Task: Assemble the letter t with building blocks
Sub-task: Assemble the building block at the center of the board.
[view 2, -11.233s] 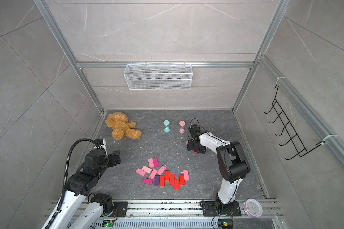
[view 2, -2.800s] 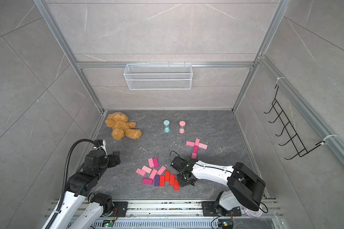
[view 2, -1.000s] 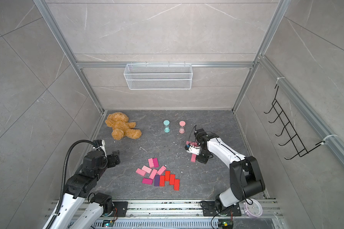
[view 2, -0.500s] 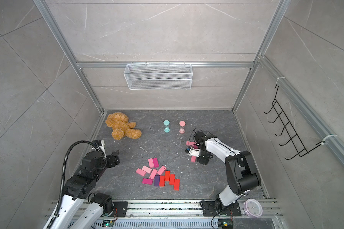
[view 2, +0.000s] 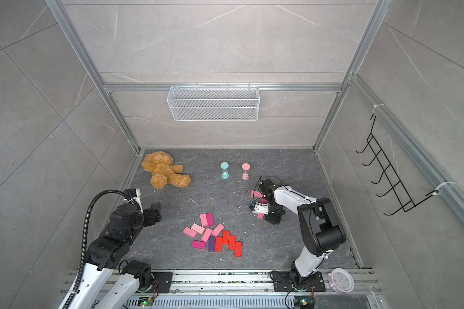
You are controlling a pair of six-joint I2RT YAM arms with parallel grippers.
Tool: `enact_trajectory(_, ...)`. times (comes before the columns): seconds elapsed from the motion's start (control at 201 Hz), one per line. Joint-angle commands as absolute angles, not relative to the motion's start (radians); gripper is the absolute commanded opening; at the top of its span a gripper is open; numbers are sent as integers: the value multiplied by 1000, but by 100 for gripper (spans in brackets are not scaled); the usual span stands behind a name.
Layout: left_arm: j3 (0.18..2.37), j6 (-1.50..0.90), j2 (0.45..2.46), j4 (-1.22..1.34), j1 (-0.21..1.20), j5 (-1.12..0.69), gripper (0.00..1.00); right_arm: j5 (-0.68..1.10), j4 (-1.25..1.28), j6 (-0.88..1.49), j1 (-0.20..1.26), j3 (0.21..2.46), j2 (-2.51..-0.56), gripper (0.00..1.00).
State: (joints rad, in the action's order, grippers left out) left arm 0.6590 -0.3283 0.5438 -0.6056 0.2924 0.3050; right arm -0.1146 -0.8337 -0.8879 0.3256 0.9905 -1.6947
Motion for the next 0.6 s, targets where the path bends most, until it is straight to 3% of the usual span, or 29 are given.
enact_trajectory(0.0, 665, -302, 540, -574, 295, 302, 88, -117, -842, -900, 344, 1002, -1725, 0)
enact_trajectory(0.199, 666, -303, 540, -576, 295, 302, 88, -137, -835, -884, 361, 1012, -1750, 1)
enact_trajectory(0.498, 666, -305, 532, -583, 295, 313, 89, -177, -817, -865, 361, 1016, -1764, 12)
enact_trajectory(0.592, 667, -305, 532, -584, 295, 313, 89, -177, -818, -862, 362, 1020, -1767, 20)
